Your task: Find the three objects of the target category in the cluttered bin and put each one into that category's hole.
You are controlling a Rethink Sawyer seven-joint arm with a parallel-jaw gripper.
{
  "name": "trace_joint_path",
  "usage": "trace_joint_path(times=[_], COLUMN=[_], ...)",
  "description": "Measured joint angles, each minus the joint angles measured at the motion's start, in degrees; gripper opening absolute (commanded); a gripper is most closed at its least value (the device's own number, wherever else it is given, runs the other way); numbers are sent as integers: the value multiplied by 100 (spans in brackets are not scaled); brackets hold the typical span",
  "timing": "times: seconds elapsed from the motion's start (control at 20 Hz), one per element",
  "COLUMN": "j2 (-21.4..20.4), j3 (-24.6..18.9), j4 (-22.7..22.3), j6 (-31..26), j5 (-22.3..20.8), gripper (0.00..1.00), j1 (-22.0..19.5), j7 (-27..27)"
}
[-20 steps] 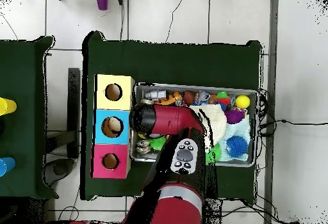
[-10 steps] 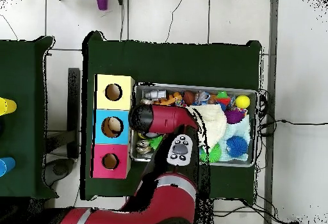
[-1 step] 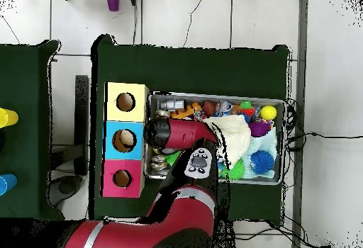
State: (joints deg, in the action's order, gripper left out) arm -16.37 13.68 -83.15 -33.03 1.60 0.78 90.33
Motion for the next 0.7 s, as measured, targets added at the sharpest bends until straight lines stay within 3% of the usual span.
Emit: trace_joint_path(times=[0.7], j2=[4], j3=[10], j4=[-39], j6=[28], j5=[114], gripper=[100], j1=[-32], j7=[0])
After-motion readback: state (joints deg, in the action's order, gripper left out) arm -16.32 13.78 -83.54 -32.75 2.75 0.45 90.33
